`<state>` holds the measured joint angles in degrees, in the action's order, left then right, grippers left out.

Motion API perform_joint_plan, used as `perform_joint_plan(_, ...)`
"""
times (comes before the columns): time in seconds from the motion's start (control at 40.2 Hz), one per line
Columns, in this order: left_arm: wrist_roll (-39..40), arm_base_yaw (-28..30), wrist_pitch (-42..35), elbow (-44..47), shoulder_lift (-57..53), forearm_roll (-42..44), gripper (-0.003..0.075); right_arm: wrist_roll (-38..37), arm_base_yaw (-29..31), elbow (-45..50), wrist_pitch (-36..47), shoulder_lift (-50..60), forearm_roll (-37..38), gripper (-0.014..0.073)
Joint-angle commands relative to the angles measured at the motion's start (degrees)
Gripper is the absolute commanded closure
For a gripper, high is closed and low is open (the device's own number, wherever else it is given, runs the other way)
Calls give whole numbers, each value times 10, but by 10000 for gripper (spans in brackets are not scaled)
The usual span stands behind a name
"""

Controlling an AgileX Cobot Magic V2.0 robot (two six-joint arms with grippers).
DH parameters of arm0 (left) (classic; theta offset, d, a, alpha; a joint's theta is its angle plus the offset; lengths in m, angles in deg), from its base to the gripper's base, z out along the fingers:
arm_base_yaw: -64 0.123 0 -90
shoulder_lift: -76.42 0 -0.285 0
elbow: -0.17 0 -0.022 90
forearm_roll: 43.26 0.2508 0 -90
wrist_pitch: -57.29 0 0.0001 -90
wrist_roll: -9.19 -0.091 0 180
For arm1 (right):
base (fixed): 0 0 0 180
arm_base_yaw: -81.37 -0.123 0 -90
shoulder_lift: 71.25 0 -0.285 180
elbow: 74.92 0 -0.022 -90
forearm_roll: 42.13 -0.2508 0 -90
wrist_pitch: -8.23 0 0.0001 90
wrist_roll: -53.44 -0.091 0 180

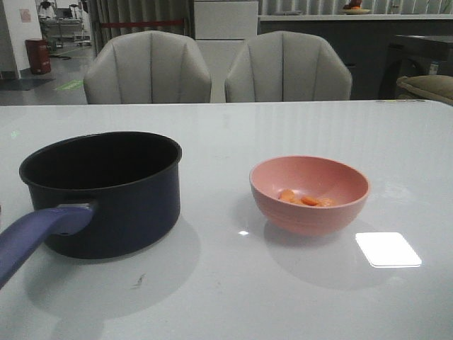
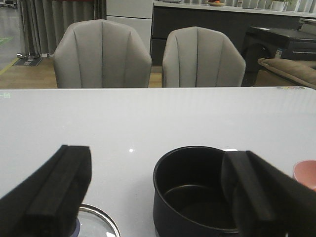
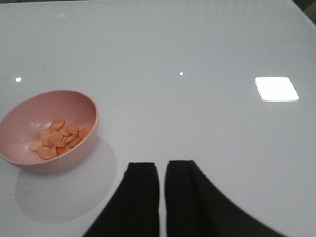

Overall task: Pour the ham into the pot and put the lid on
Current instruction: 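Set the glass lid down on the table beside the pot, then reach the right gripper down and grip the pink bowl's rim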

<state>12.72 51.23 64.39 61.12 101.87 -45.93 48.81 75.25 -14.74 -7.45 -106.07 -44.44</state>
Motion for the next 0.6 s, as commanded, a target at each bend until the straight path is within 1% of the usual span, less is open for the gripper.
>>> perform_joint_plan(0.0,1,-4,-51,-16,4,-5,135,2,-1,-65,24,-69,-5,259)
perform_joint_plan(0.099,1,-4,-54,-16,4,-5,135,2,-1,-115,3,-141,-22,166)
perform_joint_plan(0.174,1,-4,-54,-16,4,-5,135,2,-1,-153,-18,-196,-44,133)
perform_joint_plan(0.224,1,-4,-54,-16,4,-5,135,2,-1,-182,-41,-245,-67,128)
perform_joint_plan(0.348,1,-4,-54,-16,4,-5,135,8,-1,-270,-136,-370,-124,128)
perform_joint_plan(0.447,1,-4,-54,-16,4,-5,135,46,-1,-336,-190,-460,-155,128)
perform_joint_plan(0.572,1,-4,-54,-16,4,-5,135,111,-2,-401,-225,-554,-212,130)
